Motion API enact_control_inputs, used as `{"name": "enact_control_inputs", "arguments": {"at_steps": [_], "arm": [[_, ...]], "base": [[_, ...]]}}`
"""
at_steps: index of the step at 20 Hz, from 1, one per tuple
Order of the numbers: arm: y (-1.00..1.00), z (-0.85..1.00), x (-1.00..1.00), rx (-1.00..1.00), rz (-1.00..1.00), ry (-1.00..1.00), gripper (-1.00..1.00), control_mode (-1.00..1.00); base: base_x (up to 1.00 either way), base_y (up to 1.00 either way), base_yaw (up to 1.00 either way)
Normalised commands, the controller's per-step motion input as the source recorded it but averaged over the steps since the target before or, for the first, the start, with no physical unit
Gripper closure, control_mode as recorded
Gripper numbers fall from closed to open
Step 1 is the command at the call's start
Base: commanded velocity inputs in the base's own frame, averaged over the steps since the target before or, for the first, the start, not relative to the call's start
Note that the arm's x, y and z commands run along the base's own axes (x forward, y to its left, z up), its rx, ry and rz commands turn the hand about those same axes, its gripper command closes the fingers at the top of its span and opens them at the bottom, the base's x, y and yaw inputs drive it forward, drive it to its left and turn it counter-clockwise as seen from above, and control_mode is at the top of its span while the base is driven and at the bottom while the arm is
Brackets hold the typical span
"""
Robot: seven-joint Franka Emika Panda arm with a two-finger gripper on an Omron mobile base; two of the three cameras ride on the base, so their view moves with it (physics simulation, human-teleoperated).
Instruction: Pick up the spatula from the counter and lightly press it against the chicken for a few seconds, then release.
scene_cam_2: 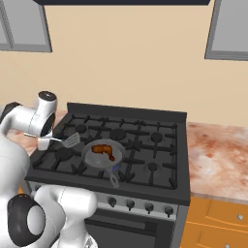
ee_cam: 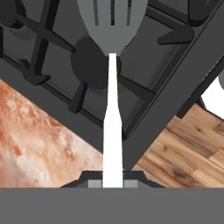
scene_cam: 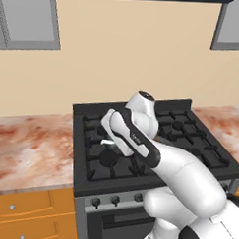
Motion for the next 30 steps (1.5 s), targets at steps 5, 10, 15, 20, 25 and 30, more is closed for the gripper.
{"name": "enact_control_inputs", "arguments": {"at_steps": [5, 10, 15, 20, 25, 30], "arm": [[-0.16, 0.0, 0.13, 0.01, -0.02, 0.06, 1.0, -1.0], [-0.16, 0.0, 0.11, 0.01, 0.0, 0.04, 1.0, -1.0], [-0.12, 0.0, 0.12, 0.01, 0.0, 0.03, 1.0, -1.0], [-0.13, 0.0, 0.14, 0.0, 0.0, 0.03, 1.0, -1.0], [-0.14, 0.0, 0.13, 0.01, 0.0, 0.03, 1.0, -1.0], [-0.22, 0.0, 0.1, 0.02, 0.0, 0.03, 1.0, -1.0]], "base": [[0.0, 0.0, 0.0], [0.0, 0.0, 0.0], [0.0, 0.0, 0.0], [0.0, 0.0, 0.0], [0.0, 0.0, 0.0], [0.0, 0.0, 0.0]]}}
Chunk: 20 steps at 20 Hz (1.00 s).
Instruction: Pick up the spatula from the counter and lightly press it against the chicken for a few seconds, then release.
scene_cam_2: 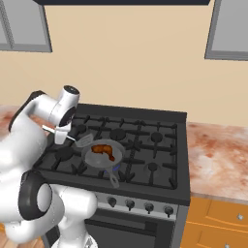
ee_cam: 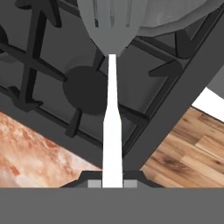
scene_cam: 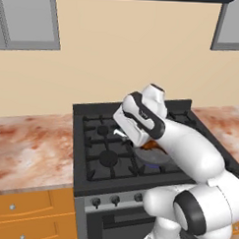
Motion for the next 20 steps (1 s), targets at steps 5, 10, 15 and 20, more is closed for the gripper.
{"name": "enact_control_inputs", "arguments": {"at_steps": [5, 10, 15, 20], "arm": [[-0.22, -0.02, 0.12, 0.03, 0.0, 0.04, 1.0, -1.0], [-0.2, 0.0, 0.13, 0.02, 0.0, 0.03, 1.0, -1.0], [-0.15, 0.0, 0.18, 0.03, 0.0, 0.04, 1.0, -1.0], [-0.17, 0.0, 0.18, 0.04, 0.0, 0.04, 1.0, -1.0]], "base": [[0.0, 0.0, 0.0], [0.0, 0.0, 0.0], [0.0, 0.0, 0.0], [0.0, 0.0, 0.0]]}}
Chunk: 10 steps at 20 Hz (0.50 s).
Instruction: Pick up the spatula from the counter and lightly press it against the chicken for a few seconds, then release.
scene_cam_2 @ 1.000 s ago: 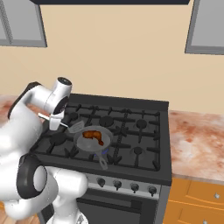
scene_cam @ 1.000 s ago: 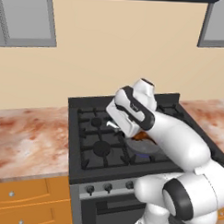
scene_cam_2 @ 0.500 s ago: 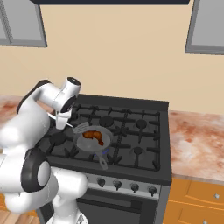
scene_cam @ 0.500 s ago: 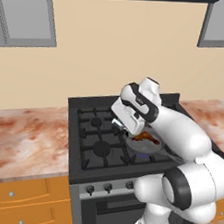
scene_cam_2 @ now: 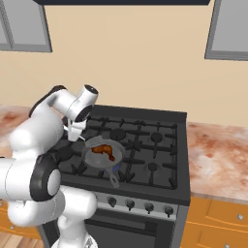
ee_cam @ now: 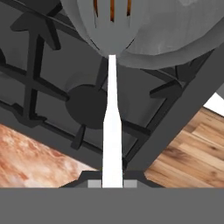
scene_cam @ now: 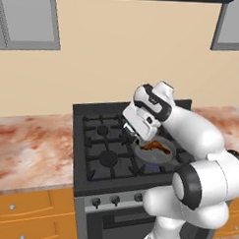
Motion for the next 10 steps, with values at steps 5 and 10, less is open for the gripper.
{"name": "enact_control_inputs", "arguments": {"at_steps": [5, 10], "arm": [[-0.17, -0.04, 0.13, 0.04, 0.0, 0.03, 1.0, -1.0], [-0.21, -0.03, 0.08, 0.04, 0.0, 0.01, 1.0, -1.0]], "base": [[0.0, 0.0, 0.0], [0.0, 0.0, 0.0]]}}
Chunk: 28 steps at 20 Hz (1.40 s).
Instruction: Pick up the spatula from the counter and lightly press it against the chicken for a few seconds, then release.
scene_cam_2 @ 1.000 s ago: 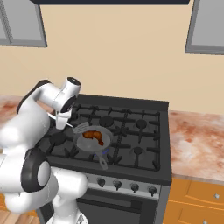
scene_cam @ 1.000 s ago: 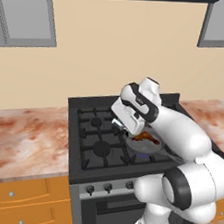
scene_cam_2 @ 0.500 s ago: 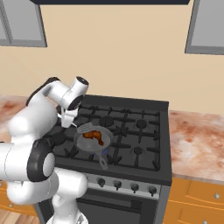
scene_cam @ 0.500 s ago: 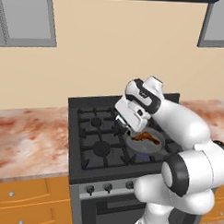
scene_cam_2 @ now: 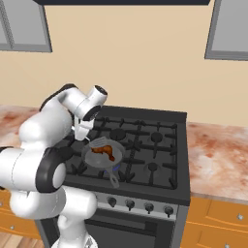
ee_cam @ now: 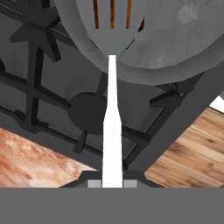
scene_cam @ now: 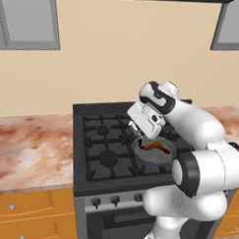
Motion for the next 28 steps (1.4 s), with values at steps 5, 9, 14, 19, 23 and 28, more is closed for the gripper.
{"name": "enact_control_inputs", "arguments": {"at_steps": [5, 9, 14, 19, 23, 28], "arm": [[-0.17, -0.06, 0.03, 0.04, 0.0, 0.01, 1.0, -1.0], [-0.14, -0.07, 0.06, 0.04, 0.0, 0.01, 1.0, -1.0], [-0.06, -0.05, 0.13, 0.03, 0.0, 0.02, 1.0, -1.0], [-0.1, 0.0, 0.14, 0.02, 0.0, 0.0, 1.0, -1.0], [-0.15, -0.01, 0.03, 0.03, 0.0, 0.0, 1.0, -1.0], [-0.1, -0.09, 0.0, 0.03, 0.0, 0.01, 1.0, -1.0]], "base": [[0.0, 0.0, 0.0], [0.0, 0.0, 0.0], [0.0, 0.0, 0.0], [0.0, 0.0, 0.0], [0.0, 0.0, 0.0], [0.0, 0.0, 0.0]]}}
